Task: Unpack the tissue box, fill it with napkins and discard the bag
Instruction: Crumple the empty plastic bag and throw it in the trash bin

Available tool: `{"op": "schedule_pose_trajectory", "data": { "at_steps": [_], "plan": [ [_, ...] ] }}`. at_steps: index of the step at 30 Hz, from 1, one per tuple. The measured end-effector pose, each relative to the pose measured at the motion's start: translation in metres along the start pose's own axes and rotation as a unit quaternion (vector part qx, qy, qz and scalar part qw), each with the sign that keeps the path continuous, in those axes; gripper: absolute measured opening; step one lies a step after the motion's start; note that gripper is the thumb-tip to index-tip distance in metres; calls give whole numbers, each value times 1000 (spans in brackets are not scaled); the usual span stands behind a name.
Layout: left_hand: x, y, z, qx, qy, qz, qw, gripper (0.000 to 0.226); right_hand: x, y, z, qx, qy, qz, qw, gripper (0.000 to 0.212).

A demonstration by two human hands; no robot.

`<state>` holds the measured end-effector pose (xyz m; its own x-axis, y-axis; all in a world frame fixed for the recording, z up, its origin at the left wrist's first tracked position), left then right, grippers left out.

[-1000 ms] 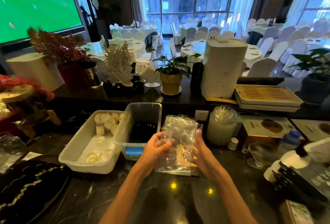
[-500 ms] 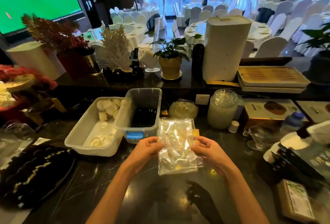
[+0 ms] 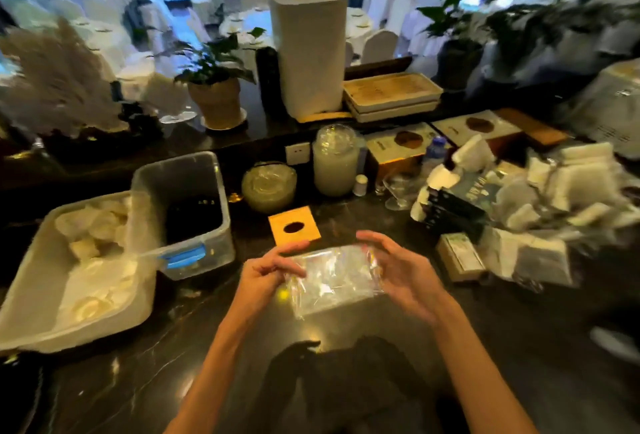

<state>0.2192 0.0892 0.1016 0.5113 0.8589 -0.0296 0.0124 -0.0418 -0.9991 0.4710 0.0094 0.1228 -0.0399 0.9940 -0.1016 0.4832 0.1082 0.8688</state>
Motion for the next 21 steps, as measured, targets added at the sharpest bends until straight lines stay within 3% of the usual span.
{"op": "schedule_pose_trajectory", "data": {
  "at_steps": [2,4,6,8,9,12,13,16,21],
  "plan": [
    [-6,2,7,20,4,3,1000,52,-20,-11,-3,-56,3,-31,998,54],
    [-14,2,9,35,23,3,999,53,-36,-28,-12,-154,-29,-41,987,62],
    [-25,8,9,40,70,27,996,56,-51,-45,-21,-186,-80,-31,979,63],
    [-36,13,9,-18,145,85,986,45,-65,-56,-25,-171,-128,-15,977,54],
    [-40,14,9,-98,190,125,969,36,-71,-58,-26,-163,-150,-10,975,49],
    [-52,16,7,-321,288,228,873,64,-91,-62,-27,-164,-214,13,963,41],
    [-53,18,2,-311,282,253,872,66,-97,-62,-27,-171,-231,20,958,39],
    [-53,20,-26,-104,214,304,923,63,-117,-62,-26,-198,-256,26,946,36],
    [-43,27,-90,16,169,218,961,38,-165,-57,-3,-102,-291,17,951,38]
  ]
}}
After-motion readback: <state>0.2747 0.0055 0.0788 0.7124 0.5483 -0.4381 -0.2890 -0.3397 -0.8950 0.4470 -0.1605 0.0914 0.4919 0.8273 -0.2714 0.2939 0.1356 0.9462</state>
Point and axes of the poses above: each hand's wrist, its own x-axis towards the middle knuckle, its own z-axis out of the back of the hand, y = z × x, the point moved 1 cm from there along x, towards the middle knuckle, and after that the axes turned 8 degrees about z, right-handed, at the moved point
